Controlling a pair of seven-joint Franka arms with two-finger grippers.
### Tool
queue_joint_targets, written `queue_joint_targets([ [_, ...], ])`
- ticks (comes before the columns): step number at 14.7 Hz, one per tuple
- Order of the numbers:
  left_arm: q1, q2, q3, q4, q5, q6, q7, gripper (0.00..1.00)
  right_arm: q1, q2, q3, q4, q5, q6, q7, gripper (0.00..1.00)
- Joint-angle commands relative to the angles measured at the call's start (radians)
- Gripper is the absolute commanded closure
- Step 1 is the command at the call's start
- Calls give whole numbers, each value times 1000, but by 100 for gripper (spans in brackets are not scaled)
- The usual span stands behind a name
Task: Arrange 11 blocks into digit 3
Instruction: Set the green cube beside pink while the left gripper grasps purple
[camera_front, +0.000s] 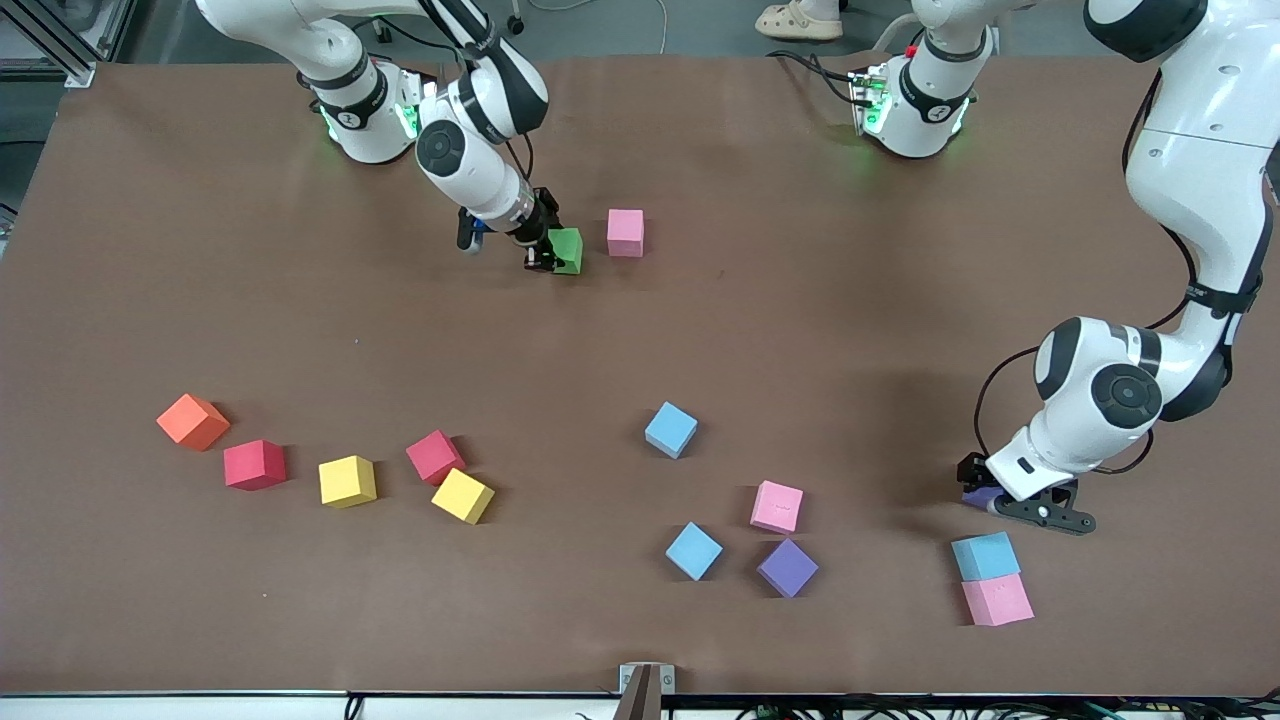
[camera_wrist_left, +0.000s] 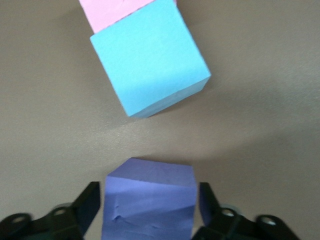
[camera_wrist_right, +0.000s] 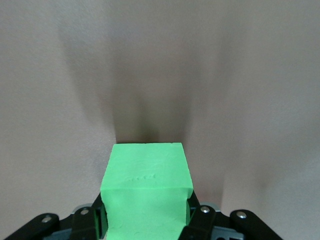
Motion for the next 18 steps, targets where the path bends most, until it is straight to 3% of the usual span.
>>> queue_joint_targets([
  [1, 15, -11, -11, -12, 17, 14, -10, 68, 38, 32, 8, -5, 42, 64, 5, 100],
  [3, 18, -29, -16, -12, -15, 4, -47, 83, 60, 31, 8, -5, 104, 71, 4, 100],
  [7, 6, -120, -63, -15, -74, -197, -328, 83, 75, 23, 8, -5, 112, 64, 5, 100],
  [12, 9, -194, -256, -16, -78, -579, -859, 83, 109, 22, 8, -5, 110, 67, 2, 100],
  [15, 12, -194, -364, -27, -154, -674, -1183, 83, 111, 26, 8, -2, 112, 71, 5, 99],
  [18, 4, -188, -459, -50, -202, -687, -1584, 83, 111, 28, 8, -2, 113, 71, 5, 99],
])
